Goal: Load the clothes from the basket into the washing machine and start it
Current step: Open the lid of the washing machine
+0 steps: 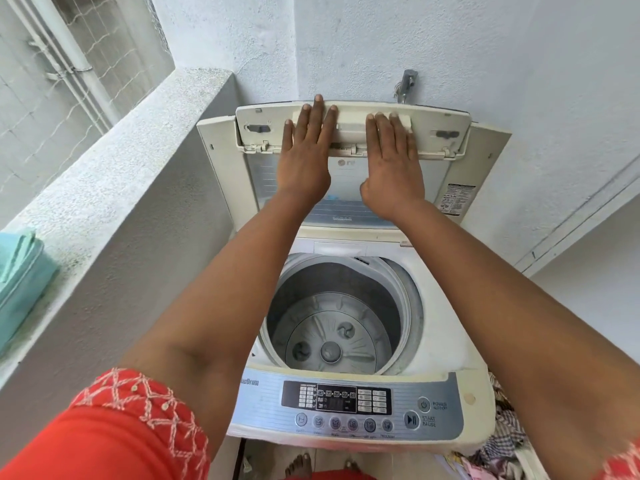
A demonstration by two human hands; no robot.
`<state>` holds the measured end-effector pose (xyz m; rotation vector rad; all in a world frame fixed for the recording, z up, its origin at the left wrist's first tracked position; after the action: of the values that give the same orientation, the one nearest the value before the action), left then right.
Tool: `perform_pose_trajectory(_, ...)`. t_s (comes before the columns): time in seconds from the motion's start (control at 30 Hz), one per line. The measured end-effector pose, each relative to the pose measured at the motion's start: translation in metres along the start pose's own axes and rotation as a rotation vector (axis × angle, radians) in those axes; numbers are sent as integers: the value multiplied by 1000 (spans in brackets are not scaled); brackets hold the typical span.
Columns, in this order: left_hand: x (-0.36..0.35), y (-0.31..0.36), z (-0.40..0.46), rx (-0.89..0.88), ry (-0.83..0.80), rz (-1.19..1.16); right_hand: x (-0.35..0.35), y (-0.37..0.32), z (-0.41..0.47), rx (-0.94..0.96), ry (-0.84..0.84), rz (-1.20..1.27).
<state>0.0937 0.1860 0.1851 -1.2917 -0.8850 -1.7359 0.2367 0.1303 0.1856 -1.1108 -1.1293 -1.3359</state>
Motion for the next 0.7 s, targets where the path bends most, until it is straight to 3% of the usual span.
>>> perform_pose_trajectory(0.3,-29,17,-18,14,49,-17,-20,-2,-22,-39,-41,62)
perform_pose_trajectory(0.7,-97,14,-96,-91,-159,-78,-83,-13,-86,-33,-151,42)
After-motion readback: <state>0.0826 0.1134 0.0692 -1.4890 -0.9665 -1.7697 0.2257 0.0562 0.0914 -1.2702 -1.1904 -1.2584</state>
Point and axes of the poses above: each hand's wrist, its own z-axis towards the middle knuckle, its own x-axis out of the back of the hand, y = z × x, the point moved 1 cm from there along z, towards the middle knuckle, and after that the axes turned 13 degrees about -y, right-handed, at the moved point
